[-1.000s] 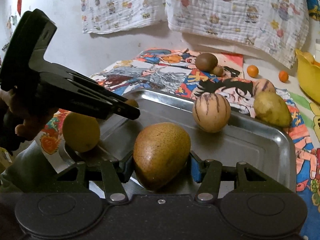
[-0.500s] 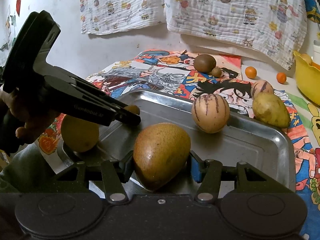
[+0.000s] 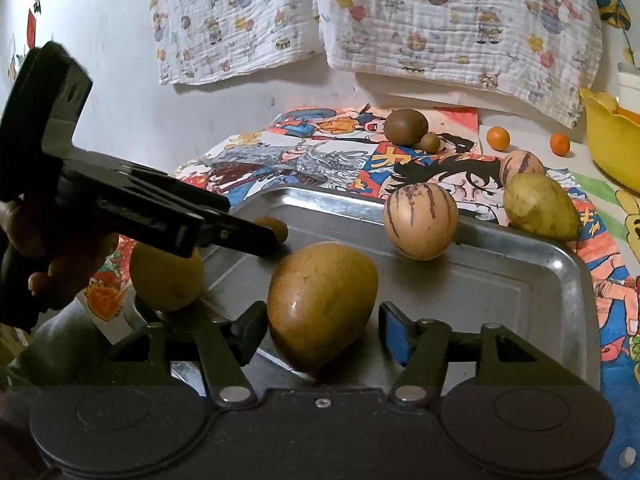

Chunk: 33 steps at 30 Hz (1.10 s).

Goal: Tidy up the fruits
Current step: 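Release the brown oval fruit onto the tray with the right tool while the left tool releases the small fruit, then withdraw both tools and move them toward the green pear and striped fruit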

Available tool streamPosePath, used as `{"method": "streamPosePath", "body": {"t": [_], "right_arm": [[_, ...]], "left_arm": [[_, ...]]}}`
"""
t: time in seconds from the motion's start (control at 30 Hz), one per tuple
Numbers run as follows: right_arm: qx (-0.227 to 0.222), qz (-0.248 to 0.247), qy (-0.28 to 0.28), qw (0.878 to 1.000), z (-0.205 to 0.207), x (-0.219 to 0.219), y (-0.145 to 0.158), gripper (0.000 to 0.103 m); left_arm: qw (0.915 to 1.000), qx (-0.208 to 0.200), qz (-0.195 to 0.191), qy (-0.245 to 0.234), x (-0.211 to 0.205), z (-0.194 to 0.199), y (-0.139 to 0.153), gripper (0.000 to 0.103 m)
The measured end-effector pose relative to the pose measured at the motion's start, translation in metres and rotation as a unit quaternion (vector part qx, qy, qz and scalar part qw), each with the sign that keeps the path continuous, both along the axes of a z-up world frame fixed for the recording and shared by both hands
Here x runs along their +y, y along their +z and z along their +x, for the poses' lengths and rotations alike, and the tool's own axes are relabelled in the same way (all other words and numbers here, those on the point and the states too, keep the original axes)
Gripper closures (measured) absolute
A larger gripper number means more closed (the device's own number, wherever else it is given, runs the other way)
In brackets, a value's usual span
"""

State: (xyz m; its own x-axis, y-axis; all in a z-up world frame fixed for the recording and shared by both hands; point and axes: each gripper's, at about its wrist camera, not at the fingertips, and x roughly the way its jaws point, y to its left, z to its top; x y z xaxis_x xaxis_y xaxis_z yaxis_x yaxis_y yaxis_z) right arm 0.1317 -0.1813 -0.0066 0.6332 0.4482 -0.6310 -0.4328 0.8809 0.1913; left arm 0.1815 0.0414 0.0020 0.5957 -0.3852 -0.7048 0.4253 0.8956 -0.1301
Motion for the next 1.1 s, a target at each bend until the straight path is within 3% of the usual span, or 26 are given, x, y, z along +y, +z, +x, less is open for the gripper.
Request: {"method": "streamPosePath", "body": {"t": [0.17,0.4,0.63,0.9,1.0,1.1], "right_arm": [[-0.003,0.003,0.007,1.0,-0.007,-0.001,0.002,0.021],[-0.017,-0.007,0.017,1.0,-0.02,0.001,0.005,0.01],[-0.025,-0.011,0.022,0.999,-0.029,-0.002,0.01,0.002],[-0.008,-0.012,0.027,1.0,-0.038,-0.012,0.007,0.001],[-0.012,-0.029,0.023,0.999,-0.042,-0.015,0.006,0.001],[-0.014,-0.035,0.014,0.999,-0.044,-0.019,0.007,0.001]], "left_arm": [[0.9994,-0.032,-0.01,0.01,0.01,-0.013,0.009,0.001],[0.9982,-0.056,0.0,0.021,0.022,-0.033,0.011,0.001],[0.9957,-0.087,0.028,-0.011,0.026,-0.06,0.01,0.001],[0.983,-0.121,0.099,-0.096,0.022,-0.093,0.005,0.001],[0.981,-0.115,0.12,-0.1,0.022,-0.094,0.003,0.001],[0.9824,-0.099,0.117,-0.107,0.026,-0.092,0.004,0.001]]}}
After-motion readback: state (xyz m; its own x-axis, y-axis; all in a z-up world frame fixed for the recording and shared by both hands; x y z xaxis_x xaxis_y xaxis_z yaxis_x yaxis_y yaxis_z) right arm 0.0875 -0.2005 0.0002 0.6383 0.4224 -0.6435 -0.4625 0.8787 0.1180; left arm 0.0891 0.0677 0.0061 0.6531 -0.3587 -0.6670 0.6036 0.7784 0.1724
